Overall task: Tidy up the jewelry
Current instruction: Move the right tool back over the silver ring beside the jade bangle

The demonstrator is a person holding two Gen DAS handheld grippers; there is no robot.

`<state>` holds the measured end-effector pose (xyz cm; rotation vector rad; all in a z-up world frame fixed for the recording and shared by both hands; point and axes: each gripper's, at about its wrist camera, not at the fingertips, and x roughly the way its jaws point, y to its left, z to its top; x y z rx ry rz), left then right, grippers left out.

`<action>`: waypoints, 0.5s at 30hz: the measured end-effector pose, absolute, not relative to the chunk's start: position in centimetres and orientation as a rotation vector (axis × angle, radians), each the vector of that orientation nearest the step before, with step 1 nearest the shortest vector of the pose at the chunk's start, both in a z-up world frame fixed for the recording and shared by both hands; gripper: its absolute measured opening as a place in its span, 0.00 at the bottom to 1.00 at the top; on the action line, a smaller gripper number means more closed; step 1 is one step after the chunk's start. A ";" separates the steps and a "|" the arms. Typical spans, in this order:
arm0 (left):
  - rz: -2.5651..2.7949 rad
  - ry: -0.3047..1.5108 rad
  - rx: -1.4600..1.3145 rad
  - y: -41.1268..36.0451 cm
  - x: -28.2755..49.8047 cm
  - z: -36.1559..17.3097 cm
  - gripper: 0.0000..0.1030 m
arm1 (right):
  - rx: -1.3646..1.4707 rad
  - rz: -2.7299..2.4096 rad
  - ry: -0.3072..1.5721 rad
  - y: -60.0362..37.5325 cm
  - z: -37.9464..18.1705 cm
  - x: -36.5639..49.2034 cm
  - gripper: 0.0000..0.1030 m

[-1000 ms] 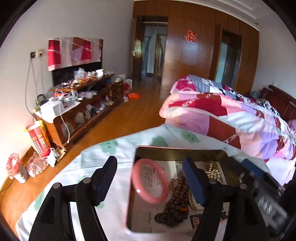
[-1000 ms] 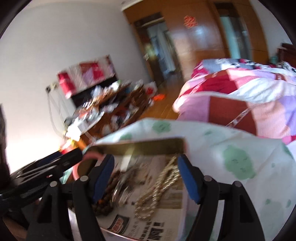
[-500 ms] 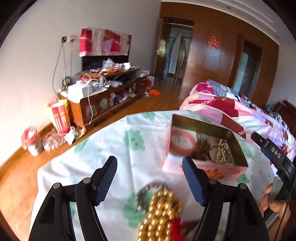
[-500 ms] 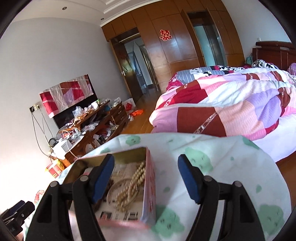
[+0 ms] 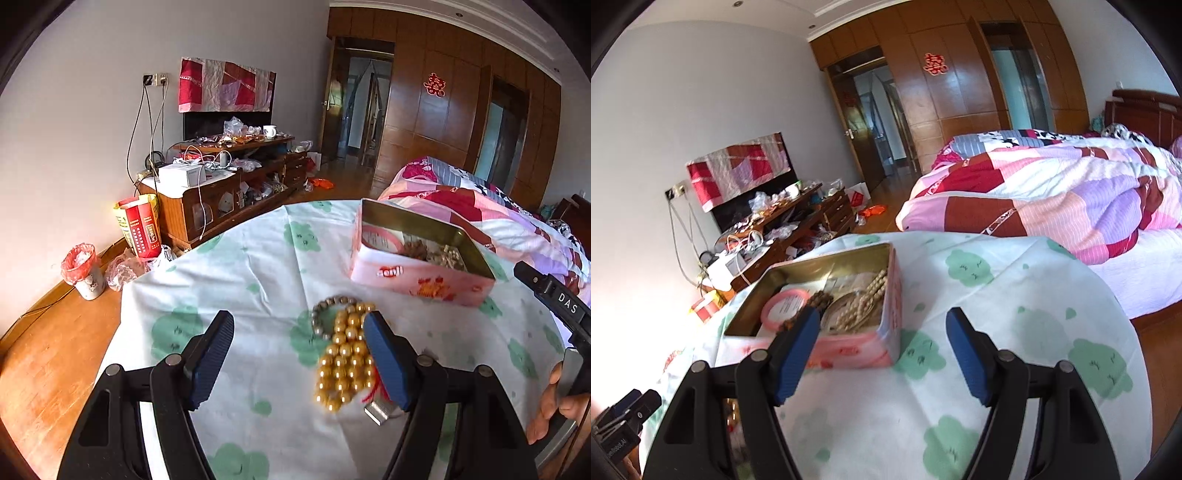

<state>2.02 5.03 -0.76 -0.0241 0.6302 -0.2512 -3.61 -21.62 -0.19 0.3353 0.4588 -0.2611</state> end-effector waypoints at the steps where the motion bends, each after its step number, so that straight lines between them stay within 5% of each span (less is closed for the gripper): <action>1: -0.253 0.629 -0.019 5.0 1.7 -0.8 0.71 | 0.329 -0.255 0.466 -21.4 -0.4 -3.8 0.72; 15: -0.260 0.615 0.011 5.4 -0.9 -1.8 0.71 | 0.319 -0.133 0.553 -19.5 -1.2 -6.0 0.72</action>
